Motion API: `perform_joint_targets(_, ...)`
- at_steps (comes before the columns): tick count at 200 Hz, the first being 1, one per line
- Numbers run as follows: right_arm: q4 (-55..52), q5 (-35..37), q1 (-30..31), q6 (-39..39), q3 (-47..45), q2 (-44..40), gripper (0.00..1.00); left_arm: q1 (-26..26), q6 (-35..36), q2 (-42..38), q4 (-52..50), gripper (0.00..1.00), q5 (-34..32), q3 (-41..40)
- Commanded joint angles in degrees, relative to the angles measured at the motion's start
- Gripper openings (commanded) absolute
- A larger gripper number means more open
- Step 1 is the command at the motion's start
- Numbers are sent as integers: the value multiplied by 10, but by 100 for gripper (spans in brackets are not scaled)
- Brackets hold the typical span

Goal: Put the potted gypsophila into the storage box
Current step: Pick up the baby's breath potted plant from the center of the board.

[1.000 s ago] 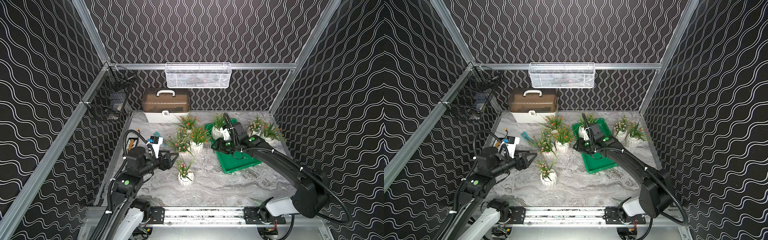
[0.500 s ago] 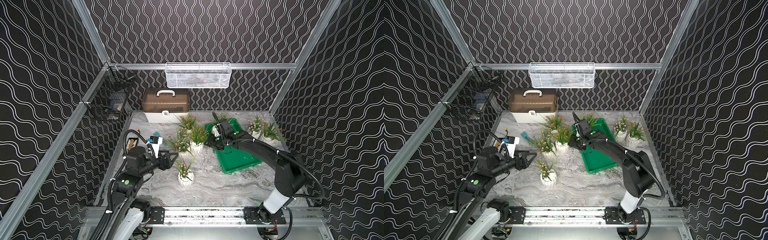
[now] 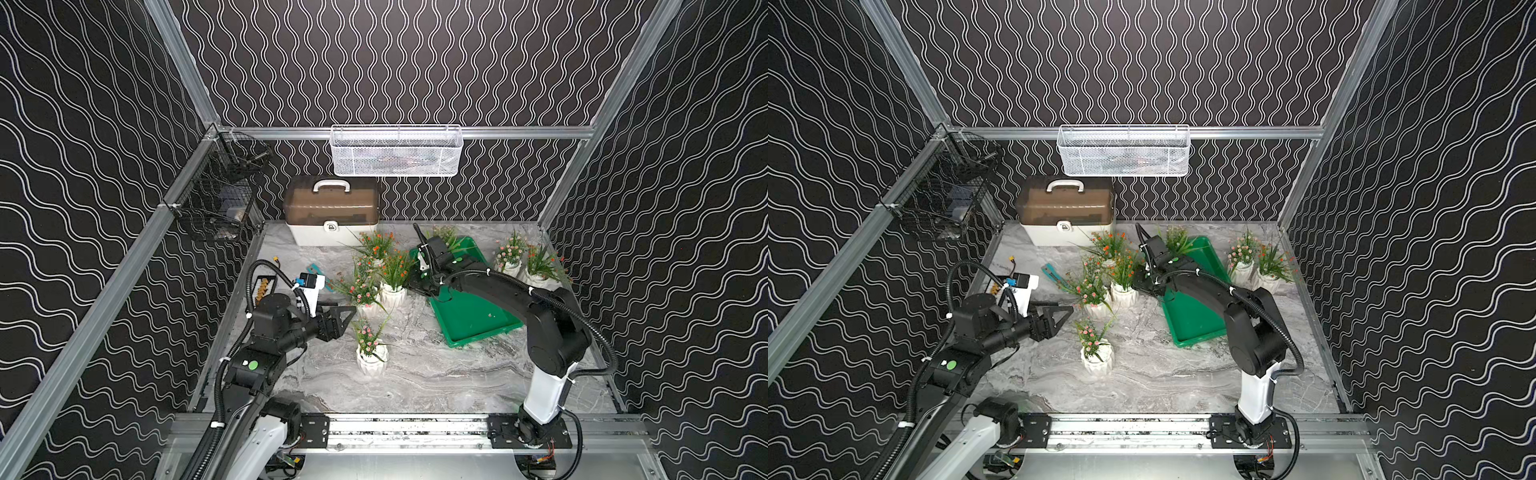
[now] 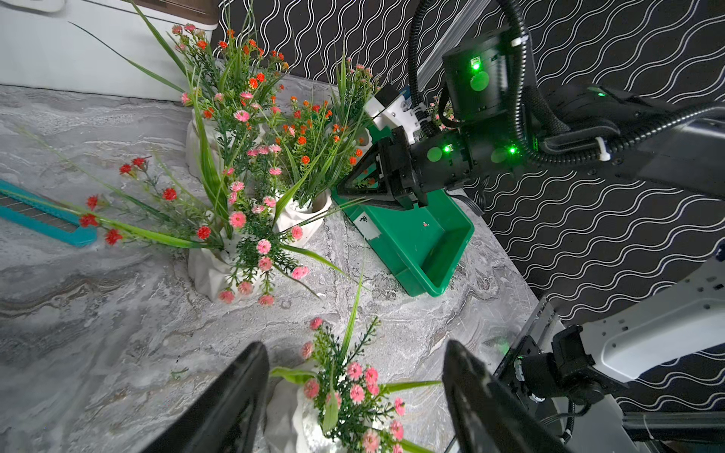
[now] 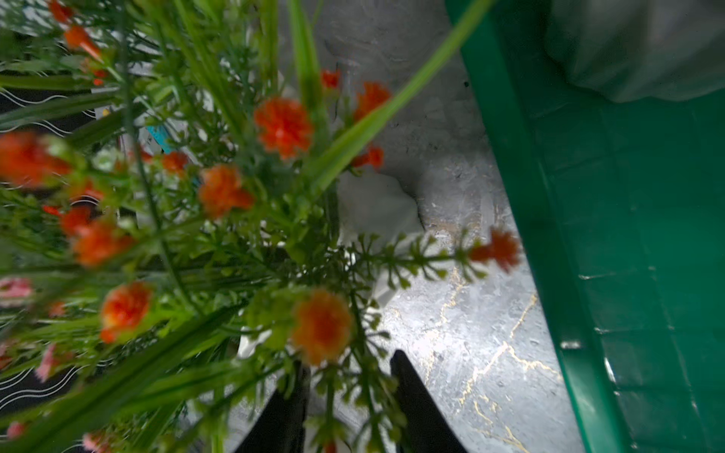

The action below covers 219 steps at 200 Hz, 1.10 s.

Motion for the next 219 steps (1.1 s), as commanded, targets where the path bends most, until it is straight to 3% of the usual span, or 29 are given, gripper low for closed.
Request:
perform_joint_targets(1, -13, 14, 1, -4, 20, 14, 35, 1, 13, -2, 10, 74, 7, 6)
perform_joint_targets(219, -69, 49, 14, -36, 92, 116, 27, 0, 15, -7, 8, 74, 9, 6)
